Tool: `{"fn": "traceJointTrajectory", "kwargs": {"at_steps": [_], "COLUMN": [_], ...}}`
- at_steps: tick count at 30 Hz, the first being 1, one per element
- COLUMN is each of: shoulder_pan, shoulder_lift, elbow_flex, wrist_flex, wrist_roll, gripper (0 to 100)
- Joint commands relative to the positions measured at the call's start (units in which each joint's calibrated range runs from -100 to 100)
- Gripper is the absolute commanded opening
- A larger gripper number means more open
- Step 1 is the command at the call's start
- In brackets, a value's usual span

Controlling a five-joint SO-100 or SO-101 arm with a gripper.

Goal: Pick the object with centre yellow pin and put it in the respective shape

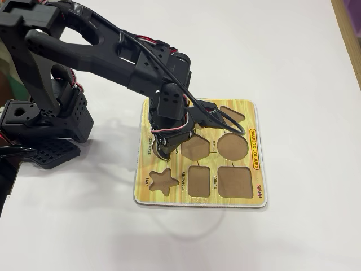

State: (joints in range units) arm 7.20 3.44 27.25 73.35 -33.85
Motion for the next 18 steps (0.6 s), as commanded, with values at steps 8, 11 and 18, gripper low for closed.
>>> {"fn": "traceJointTrajectory", "kwargs": {"at_steps": [8, 11, 18], "shoulder_pan": [-0.56, -0.56, -0.66], "shoulder_lift": [-0.67, -0.67, -0.59], "elbow_flex": [-2.07, -2.07, -2.07], "wrist_flex": [0.29, 0.37, 0.72], "wrist_roll": [-0.35, -0.35, -0.40], "gripper": [2, 2, 2]}}
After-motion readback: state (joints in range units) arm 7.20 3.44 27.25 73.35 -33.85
